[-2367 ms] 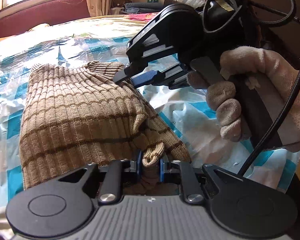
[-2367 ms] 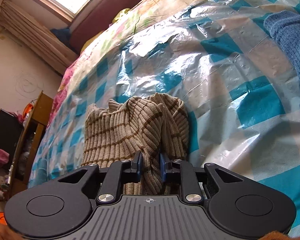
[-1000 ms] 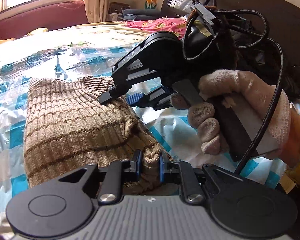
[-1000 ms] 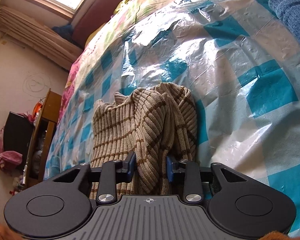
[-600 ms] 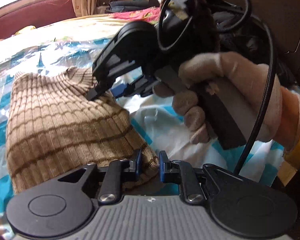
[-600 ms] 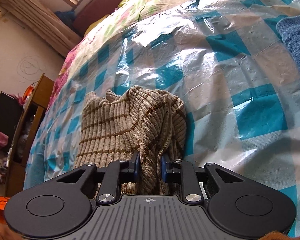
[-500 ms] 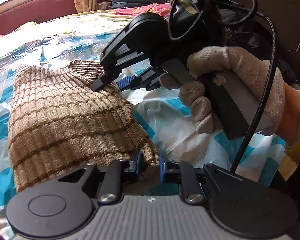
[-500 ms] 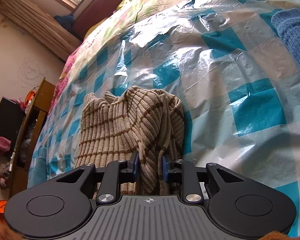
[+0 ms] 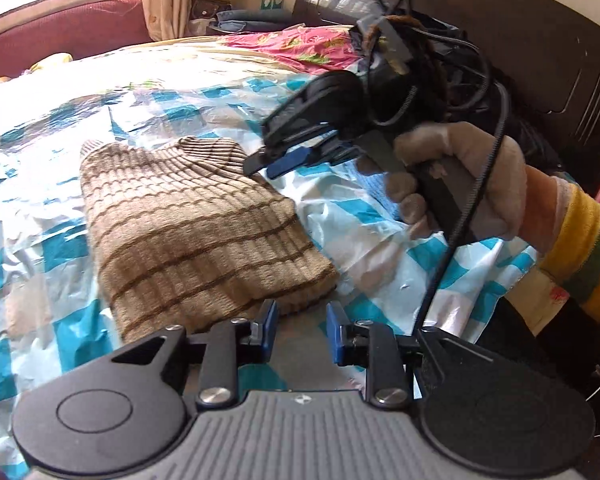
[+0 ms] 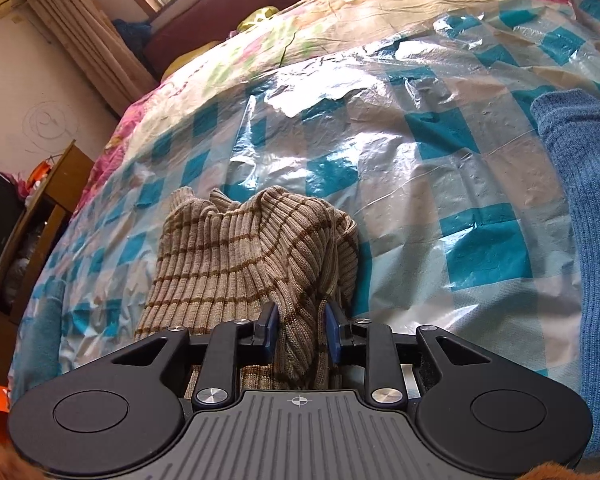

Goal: Fold small clothes

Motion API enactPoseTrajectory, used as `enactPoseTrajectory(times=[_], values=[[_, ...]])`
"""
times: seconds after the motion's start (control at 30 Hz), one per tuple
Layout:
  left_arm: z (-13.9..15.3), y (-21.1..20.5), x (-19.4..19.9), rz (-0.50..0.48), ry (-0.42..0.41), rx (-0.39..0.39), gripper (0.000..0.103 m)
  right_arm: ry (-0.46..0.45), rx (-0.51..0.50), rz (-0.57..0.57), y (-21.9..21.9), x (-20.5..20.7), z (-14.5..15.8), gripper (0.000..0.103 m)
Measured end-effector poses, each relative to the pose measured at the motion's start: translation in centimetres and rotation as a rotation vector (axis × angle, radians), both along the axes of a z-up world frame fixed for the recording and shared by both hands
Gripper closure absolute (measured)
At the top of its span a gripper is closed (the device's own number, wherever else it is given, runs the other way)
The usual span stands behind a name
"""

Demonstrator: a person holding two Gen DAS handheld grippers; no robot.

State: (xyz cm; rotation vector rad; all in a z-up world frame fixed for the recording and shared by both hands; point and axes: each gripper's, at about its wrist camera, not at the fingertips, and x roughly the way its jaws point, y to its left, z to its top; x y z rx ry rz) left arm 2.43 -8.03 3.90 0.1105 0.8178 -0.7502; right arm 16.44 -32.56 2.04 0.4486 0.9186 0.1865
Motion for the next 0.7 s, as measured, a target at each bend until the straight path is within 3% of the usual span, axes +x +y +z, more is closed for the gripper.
enactPoseTrajectory(times=[0.13,0.27,0.43,0.57,0.7], values=[[0.7,2.6,1.4,0.091,-0.037,-0.011,0.072,-0.072,-0.099,0.002,0.8,-2.1,2.0,0.076],[0.3,3.3,3.6,0.17,-0.047,-0.034,0.072,-0.093,-0.059,0.069,2.3,-3.8,2.7,0.076],[-1.7,2.9,5.1,0.175,-0.047,0.0,0.071,-0.053,-0.099,0.151,4.0,-5.0,1.1,0.077],[-4.2,3.0,6.0,0.19,0.026,0.044,0.072,0.003,-0.138,0.125,3.2,-4.8,-1.4,0.084],[-4.8,3.4,6.0,0.19,0.043,0.052,0.072,-0.006,-0.182,0.135,3.2,-5.3,-1.9,0.086]])
